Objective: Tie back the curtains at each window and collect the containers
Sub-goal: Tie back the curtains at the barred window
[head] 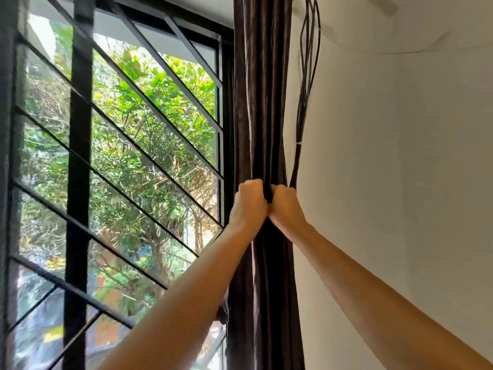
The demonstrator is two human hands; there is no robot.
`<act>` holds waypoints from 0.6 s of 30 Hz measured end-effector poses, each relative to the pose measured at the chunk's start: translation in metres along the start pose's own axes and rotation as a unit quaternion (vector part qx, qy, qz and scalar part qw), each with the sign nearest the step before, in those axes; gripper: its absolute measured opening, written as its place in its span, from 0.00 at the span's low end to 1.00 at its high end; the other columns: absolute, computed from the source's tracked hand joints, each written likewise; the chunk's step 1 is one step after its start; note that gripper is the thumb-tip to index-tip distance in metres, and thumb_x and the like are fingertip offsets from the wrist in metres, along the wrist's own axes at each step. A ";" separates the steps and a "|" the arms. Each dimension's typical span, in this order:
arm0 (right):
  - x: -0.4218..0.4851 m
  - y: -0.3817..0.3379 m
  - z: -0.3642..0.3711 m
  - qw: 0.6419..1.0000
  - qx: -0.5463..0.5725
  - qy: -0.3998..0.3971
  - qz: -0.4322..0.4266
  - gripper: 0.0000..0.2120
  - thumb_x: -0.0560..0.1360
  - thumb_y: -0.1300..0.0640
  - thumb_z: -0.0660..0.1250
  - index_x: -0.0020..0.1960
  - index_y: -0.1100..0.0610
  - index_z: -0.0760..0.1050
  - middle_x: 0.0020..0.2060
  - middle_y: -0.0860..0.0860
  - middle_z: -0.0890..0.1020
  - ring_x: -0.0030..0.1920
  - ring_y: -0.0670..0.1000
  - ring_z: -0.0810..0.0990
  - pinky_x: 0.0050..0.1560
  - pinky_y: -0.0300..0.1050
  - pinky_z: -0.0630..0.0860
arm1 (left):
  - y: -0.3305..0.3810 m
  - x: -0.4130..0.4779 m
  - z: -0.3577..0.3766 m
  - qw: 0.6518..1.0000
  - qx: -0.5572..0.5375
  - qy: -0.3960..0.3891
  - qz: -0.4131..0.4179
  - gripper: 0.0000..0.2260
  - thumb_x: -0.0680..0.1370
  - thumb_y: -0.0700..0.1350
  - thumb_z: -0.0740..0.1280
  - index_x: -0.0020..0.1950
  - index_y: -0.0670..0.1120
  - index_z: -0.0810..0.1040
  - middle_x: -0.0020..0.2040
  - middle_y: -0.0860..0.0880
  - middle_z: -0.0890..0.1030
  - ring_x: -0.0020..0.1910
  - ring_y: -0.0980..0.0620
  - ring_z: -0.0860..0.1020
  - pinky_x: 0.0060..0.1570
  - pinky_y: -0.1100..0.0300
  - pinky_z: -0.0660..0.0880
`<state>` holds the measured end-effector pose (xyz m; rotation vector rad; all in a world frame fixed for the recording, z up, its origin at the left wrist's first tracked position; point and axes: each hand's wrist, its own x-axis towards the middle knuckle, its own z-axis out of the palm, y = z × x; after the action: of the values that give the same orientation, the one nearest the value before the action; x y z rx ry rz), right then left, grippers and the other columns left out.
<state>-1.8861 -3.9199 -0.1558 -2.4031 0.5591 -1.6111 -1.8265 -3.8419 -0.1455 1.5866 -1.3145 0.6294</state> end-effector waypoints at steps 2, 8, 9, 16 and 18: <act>-0.015 0.003 0.008 1.000 0.008 0.000 -0.006 0.16 0.73 0.69 0.61 0.29 0.56 0.69 0.27 0.51 0.76 0.29 0.50 0.76 0.28 0.45 0.73 | -0.004 -0.015 0.002 1.000 -0.007 -0.009 -0.003 0.09 0.72 0.30 0.58 0.45 0.38 0.76 0.43 0.44 0.76 0.40 0.47 0.77 0.36 0.54 0.75; -0.069 0.018 0.037 0.999 0.024 -0.020 0.033 0.12 0.74 0.63 0.60 0.32 0.56 0.72 0.28 0.51 0.77 0.29 0.50 0.78 0.31 0.52 0.78 | -0.020 -0.071 0.011 0.995 -0.029 -0.069 -0.063 0.11 0.73 0.31 0.55 0.35 0.44 0.67 0.36 0.49 0.72 0.34 0.50 0.72 0.27 0.61 0.61; -0.078 0.018 0.040 0.998 0.028 -0.026 0.046 0.12 0.74 0.62 0.60 0.32 0.57 0.72 0.29 0.51 0.78 0.30 0.50 0.78 0.32 0.52 0.78 | -0.022 -0.080 0.012 0.995 -0.019 -0.071 -0.062 0.09 0.73 0.31 0.55 0.36 0.43 0.68 0.38 0.47 0.73 0.35 0.49 0.73 0.27 0.61 0.61; -0.126 0.010 0.040 0.977 0.149 -0.035 0.146 0.12 0.78 0.64 0.59 0.39 0.63 0.77 0.32 0.52 0.79 0.32 0.47 0.78 0.35 0.38 0.77 | -0.016 -0.125 0.014 0.988 -0.097 -0.063 -0.098 0.14 0.78 0.33 0.54 0.34 0.45 0.68 0.34 0.52 0.71 0.31 0.55 0.69 0.28 0.71 0.65; -0.136 0.011 0.041 0.975 0.160 -0.038 0.152 0.12 0.77 0.64 0.58 0.39 0.65 0.76 0.32 0.54 0.79 0.32 0.50 0.79 0.36 0.42 0.78 | -0.014 -0.131 0.014 0.989 -0.097 -0.061 -0.098 0.17 0.79 0.33 0.52 0.33 0.48 0.63 0.33 0.54 0.68 0.31 0.55 0.69 0.25 0.68 0.65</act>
<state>-1.8967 -3.8755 -0.2904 -2.0221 0.5713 -1.3573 -1.8537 -3.7952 -0.2665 1.5881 -1.2480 0.2796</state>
